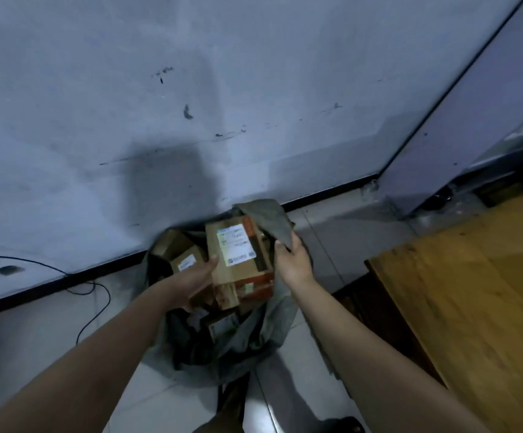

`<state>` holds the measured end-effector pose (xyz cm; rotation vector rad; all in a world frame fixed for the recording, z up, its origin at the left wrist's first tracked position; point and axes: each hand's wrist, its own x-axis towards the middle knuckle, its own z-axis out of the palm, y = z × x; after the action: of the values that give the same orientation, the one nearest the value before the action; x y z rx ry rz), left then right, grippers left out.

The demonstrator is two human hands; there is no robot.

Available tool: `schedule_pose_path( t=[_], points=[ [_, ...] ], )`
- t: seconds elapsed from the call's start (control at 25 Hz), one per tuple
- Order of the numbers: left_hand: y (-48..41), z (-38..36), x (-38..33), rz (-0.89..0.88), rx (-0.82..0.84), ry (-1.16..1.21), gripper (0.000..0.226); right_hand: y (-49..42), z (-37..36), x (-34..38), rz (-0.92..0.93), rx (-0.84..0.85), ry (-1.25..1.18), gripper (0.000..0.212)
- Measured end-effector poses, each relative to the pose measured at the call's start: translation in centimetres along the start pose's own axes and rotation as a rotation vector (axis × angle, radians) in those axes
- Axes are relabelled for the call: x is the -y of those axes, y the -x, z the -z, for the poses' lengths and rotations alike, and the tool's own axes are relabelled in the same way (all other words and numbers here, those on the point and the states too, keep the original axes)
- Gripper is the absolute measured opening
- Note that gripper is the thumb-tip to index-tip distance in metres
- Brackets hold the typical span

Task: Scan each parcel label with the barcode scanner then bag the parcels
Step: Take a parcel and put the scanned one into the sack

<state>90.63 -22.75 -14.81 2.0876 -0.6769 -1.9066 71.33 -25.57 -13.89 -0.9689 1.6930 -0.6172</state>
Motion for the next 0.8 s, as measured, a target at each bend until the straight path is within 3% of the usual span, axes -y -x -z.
schedule_pose_path(
  t=[0.16, 0.32, 0.44, 0.64, 0.8],
  points=[
    [-1.6, 1.3, 1.6, -0.003, -0.148, 0.05, 0.027, -1.3, 1.9, -2.9, -0.156, 0.044, 0.045, 0.044],
    [-1.7, 0.8, 1.6, -0.008, -0.122, 0.02, 0.029, -1.5, 5.6, -4.9, -0.294, -0.11, -0.09, 0.01],
    [-1.3, -0.6, 0.0, -0.031, -0.127, -0.016, 0.039, -0.7, 8.4, -4.8, -0.333, -0.172, -0.152, 0.017],
    [-0.7, -6.9, -4.9, -0.16, -0.03, -0.108, 0.012, 0.9, 14.9, -3.8, -0.222, -0.244, -0.194, 0.021],
    [1.9, -18.0, -10.8, -0.345, 0.131, -0.177, 0.021, 4.0, 23.9, -3.8, -0.075, -0.376, -0.225, 0.015]
  ],
)
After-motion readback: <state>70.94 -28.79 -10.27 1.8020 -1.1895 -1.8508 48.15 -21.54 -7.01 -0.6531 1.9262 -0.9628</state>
